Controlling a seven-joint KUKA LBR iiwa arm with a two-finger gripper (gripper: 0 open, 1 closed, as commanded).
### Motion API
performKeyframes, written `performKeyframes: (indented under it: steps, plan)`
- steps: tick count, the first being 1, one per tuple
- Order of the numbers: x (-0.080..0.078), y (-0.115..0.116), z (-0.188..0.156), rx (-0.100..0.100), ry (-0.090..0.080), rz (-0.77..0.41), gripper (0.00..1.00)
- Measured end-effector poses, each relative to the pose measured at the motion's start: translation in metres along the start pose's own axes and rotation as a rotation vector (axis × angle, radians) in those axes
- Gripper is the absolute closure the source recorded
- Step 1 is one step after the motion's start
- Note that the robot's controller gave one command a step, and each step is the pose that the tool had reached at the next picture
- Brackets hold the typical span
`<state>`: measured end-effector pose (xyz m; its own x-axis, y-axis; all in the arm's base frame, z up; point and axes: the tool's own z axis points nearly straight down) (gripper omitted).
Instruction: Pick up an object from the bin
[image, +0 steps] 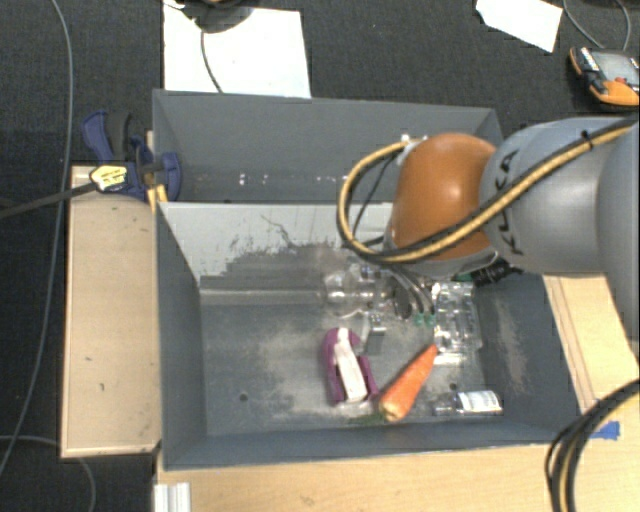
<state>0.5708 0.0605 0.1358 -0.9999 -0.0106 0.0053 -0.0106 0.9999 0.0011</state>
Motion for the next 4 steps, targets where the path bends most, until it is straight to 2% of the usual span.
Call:
performKeyframes:
  steps: [1,2,3,4]
  plan:
    - [-0.002,0.000,-0.003,0.000,-0.008,0.003,0.00]
    - [-0.015,0.003,0.026,-0.002,-0.018,0.045,0.00]
    - [0.031,-0.078,0.047,0.004,-0.056,-0.286,0.00]
    - [0.026,-0.005,0.037,-0.008,-0.029,0.385,0.00]
